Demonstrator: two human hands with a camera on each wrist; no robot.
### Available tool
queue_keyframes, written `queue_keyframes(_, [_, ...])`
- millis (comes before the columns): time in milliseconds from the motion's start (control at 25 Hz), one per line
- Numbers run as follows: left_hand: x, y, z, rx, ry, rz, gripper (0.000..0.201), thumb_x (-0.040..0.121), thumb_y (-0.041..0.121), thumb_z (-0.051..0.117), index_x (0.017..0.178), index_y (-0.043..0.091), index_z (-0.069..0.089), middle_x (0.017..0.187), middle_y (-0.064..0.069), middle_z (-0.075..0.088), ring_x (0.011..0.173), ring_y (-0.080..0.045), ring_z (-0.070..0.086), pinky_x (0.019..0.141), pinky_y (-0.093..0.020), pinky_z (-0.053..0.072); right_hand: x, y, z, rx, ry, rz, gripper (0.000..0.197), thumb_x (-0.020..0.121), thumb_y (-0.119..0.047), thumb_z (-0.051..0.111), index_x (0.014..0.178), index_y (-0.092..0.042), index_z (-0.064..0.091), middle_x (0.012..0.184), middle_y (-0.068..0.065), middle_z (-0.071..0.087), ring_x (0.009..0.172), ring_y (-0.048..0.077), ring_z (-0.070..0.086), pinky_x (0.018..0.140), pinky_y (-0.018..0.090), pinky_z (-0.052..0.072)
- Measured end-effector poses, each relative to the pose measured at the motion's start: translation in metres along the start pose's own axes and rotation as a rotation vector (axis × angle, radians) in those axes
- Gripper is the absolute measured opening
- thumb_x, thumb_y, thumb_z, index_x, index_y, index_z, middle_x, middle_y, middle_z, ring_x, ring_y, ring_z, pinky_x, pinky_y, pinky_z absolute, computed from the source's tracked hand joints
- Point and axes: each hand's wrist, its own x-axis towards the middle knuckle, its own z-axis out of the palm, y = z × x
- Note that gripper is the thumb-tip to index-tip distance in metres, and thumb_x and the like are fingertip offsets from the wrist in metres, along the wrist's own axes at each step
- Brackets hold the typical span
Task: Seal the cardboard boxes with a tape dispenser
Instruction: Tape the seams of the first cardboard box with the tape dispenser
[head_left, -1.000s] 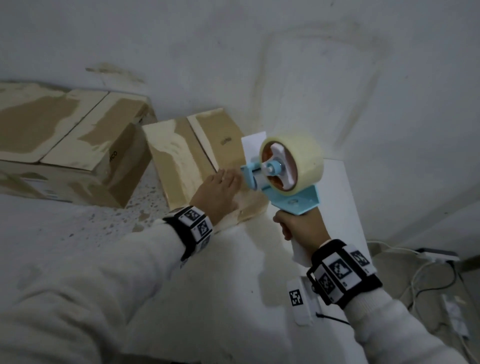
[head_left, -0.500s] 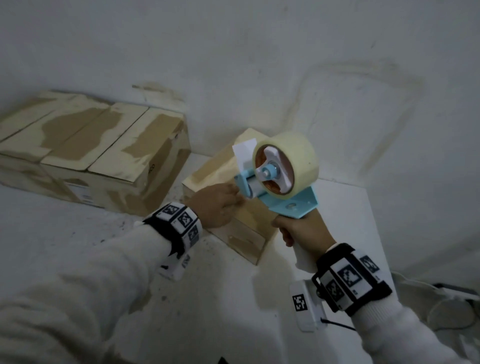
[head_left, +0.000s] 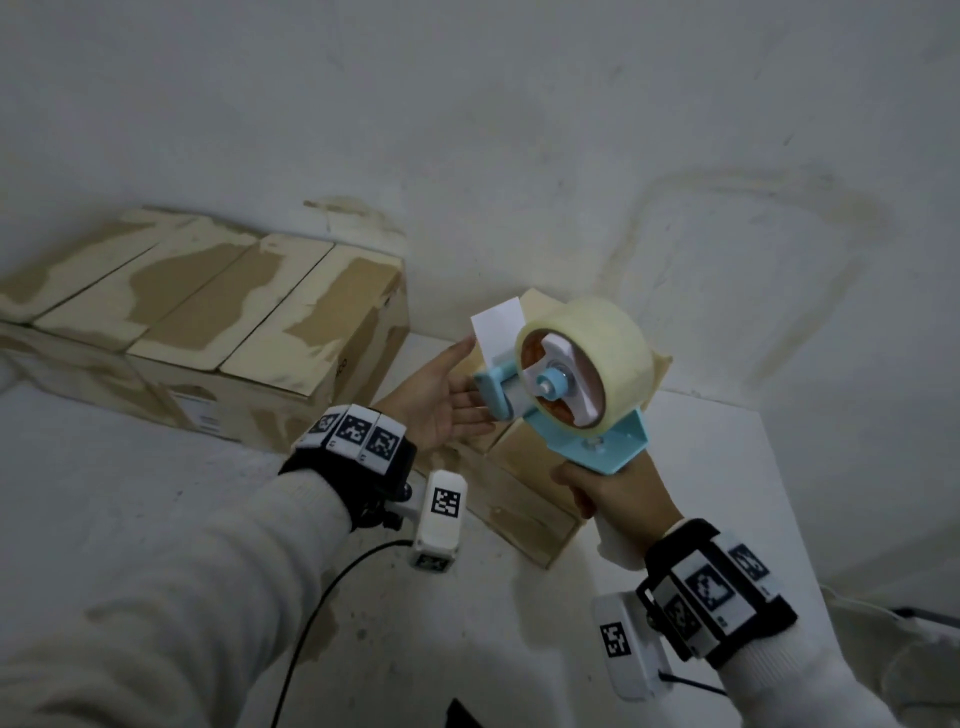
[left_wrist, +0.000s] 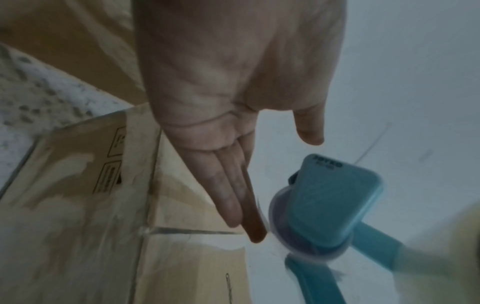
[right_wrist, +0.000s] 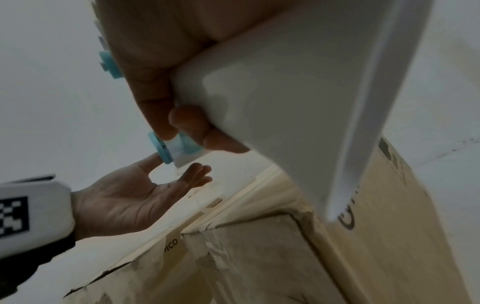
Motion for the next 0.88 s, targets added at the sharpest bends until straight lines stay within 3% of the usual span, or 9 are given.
queue_keyframes(80, [0.002, -0.005, -0.004, -0.039, 0.013, -0.032, 0.059, 0.087, 0.056, 0.046, 0.109, 0.004, 0.060, 0.096, -0.012, 0.066, 0.084, -0.023, 0.064, 0.082, -0.032, 0.051, -0.001, 0.003, 0.003, -0.013, -0.009, -0.024, 0.029, 0.072, 0.016, 0.061, 0.059, -0.006, 0.047, 0.040, -0.002, 0.047, 0.038, 0.012, 0.041, 0.039, 0.022, 0.034])
queue_keyframes(160, [0.005, -0.009, -0.006, -0.026, 0.076, -0.041, 0.045, 0.090, 0.047, 0.049, 0.104, 0.006, 0.059, 0.092, -0.012, 0.064, 0.077, -0.021, 0.063, 0.069, -0.029, 0.055, -0.002, 0.005, 0.007, -0.010, -0.032, -0.035, 0.027, 0.070, 0.009, 0.066, 0.059, -0.007, 0.047, 0.040, -0.005, 0.050, 0.038, 0.011, 0.042, 0.039, 0.022, 0.035])
queue_keyframes(240, [0.007, -0.011, -0.008, -0.012, 0.154, -0.036, 0.028, 0.094, 0.031, 0.050, 0.099, 0.005, 0.060, 0.087, -0.012, 0.062, 0.071, -0.020, 0.061, 0.053, -0.024, 0.056, -0.002, 0.008, 0.012, -0.018, -0.063, -0.034, 0.022, 0.066, 0.000, 0.068, 0.060, -0.009, 0.049, 0.040, -0.005, 0.051, 0.038, 0.010, 0.043, 0.039, 0.023, 0.036])
queue_keyframes(360, [0.012, -0.012, -0.018, 0.053, 0.261, 0.027, 0.024, 0.091, 0.004, 0.053, 0.111, -0.008, 0.060, 0.078, -0.015, 0.062, 0.061, -0.021, 0.061, 0.042, -0.023, 0.053, 0.001, 0.010, 0.018, -0.076, -0.096, -0.030, 0.029, 0.073, 0.010, 0.066, 0.060, -0.009, 0.049, 0.038, -0.005, 0.049, 0.036, 0.011, 0.042, 0.039, 0.023, 0.036])
queue_keyframes(480, [0.013, -0.009, -0.026, 0.153, 0.308, 0.124, 0.026, 0.085, -0.006, 0.057, 0.110, -0.008, 0.061, 0.084, -0.022, 0.066, 0.061, -0.024, 0.063, 0.049, -0.026, 0.057, 0.003, 0.007, 0.018, -0.101, -0.144, -0.029, 0.029, 0.077, 0.012, 0.063, 0.061, -0.009, 0.049, 0.038, -0.005, 0.048, 0.035, 0.010, 0.042, 0.039, 0.021, 0.037])
queue_keyframes(600, [0.015, 0.006, -0.051, 0.189, 0.424, 0.257, 0.030, 0.085, -0.001, 0.061, 0.114, 0.001, 0.057, 0.079, -0.012, 0.069, 0.049, -0.010, 0.067, 0.048, -0.020, 0.054, -0.003, 0.007, 0.007, -0.097, -0.149, -0.031, 0.034, 0.076, 0.013, 0.063, 0.056, -0.010, 0.048, 0.038, -0.004, 0.048, 0.035, 0.008, 0.043, 0.039, 0.018, 0.038])
queue_keyframes(680, [0.019, 0.014, -0.078, 0.154, 0.528, 0.332, 0.037, 0.085, -0.004, 0.060, 0.121, -0.002, 0.052, 0.075, -0.011, 0.066, 0.044, -0.009, 0.065, 0.051, -0.024, 0.051, -0.005, 0.011, -0.004, -0.117, -0.137, -0.042, 0.038, 0.074, 0.010, 0.067, 0.049, -0.011, 0.048, 0.037, -0.002, 0.049, 0.034, 0.008, 0.044, 0.040, 0.019, 0.039])
queue_keyframes(800, [0.025, 0.010, -0.099, 0.182, 0.564, 0.323, 0.050, 0.083, -0.005, 0.062, 0.131, -0.004, 0.046, 0.076, -0.012, 0.067, 0.044, -0.012, 0.066, 0.062, -0.031, 0.051, 0.000, 0.027, -0.010, -0.193, -0.142, -0.016, 0.045, 0.075, 0.009, 0.068, 0.043, -0.017, 0.051, 0.037, 0.001, 0.051, 0.035, 0.012, 0.047, 0.044, 0.024, 0.041])
queue_keyframes(880, [0.030, 0.002, -0.099, 0.204, 0.563, 0.294, 0.057, 0.082, -0.003, 0.064, 0.135, -0.001, 0.043, 0.075, -0.009, 0.068, 0.044, -0.011, 0.066, 0.058, -0.027, 0.051, 0.003, 0.039, -0.008, -0.212, -0.126, 0.005, 0.048, 0.075, 0.010, 0.068, 0.042, -0.021, 0.054, 0.038, 0.003, 0.052, 0.035, 0.014, 0.047, 0.048, 0.030, 0.042])
